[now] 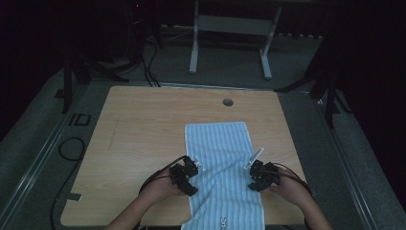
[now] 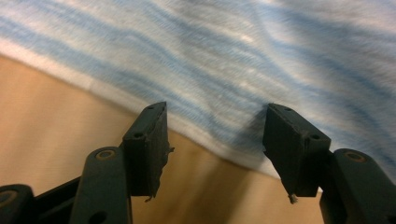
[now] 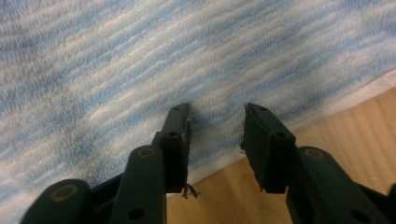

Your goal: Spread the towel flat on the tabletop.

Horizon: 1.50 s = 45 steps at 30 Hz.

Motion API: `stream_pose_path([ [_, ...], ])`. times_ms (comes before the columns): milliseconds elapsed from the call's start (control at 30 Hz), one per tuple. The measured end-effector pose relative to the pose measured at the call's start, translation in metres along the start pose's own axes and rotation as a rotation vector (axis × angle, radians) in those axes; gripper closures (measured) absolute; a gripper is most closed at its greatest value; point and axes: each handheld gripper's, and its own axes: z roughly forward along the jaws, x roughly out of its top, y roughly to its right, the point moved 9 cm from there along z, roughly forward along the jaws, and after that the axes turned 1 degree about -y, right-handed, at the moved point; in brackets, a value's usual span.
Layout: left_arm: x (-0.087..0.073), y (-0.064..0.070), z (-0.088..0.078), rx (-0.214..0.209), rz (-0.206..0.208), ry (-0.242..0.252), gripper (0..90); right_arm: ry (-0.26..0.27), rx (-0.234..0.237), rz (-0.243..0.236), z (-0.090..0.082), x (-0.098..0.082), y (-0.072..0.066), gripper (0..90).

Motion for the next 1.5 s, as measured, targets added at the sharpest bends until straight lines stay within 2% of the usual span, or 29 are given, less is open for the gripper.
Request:
stream_pose_path([
  [133,0.007,-0.017,0.002,0.027,-0.009,-0.007,39.4,0.0,0.008,0.02,0.0,0.002,0.01,59.4],
  [333,0.02,-0.038,0.005,0.04,-0.016,-0.014,38.4,0.008,0.0,0.04,0.002,0.01,0.027,59.1],
  [500,0.028,-0.057,0.007,0.045,-0.02,-0.025,37.0,-0.001,-0.004,0.054,0.003,0.015,0.041,58.3],
  [633,0.037,-0.073,0.01,0.049,-0.039,-0.027,35.3,-0.018,-0.007,0.068,0.004,0.02,0.052,57.5],
  [833,0.047,-0.089,0.012,0.052,-0.046,-0.041,33.7,-0.024,-0.009,0.084,0.005,0.027,0.064,57.4],
  [1033,0.053,-0.098,0.014,0.056,-0.063,-0.058,33.6,-0.04,-0.006,0.084,0.006,0.031,0.074,57.4],
  [1267,0.057,-0.104,0.014,0.063,-0.084,-0.059,33.6,-0.05,0.006,0.112,0.007,0.037,0.086,57.3],
  [1367,0.057,-0.102,0.012,0.073,-0.091,-0.061,33.6,-0.047,0.011,0.112,0.006,0.037,0.085,54.7],
  [1467,0.057,-0.095,0.005,0.067,-0.092,-0.032,33.6,-0.016,0.014,0.104,-0.002,0.038,0.079,54.8],
  [1500,0.057,-0.091,0.0,0.066,-0.078,-0.016,33.6,-0.006,0.017,0.1,-0.004,0.038,0.077,54.8],
])
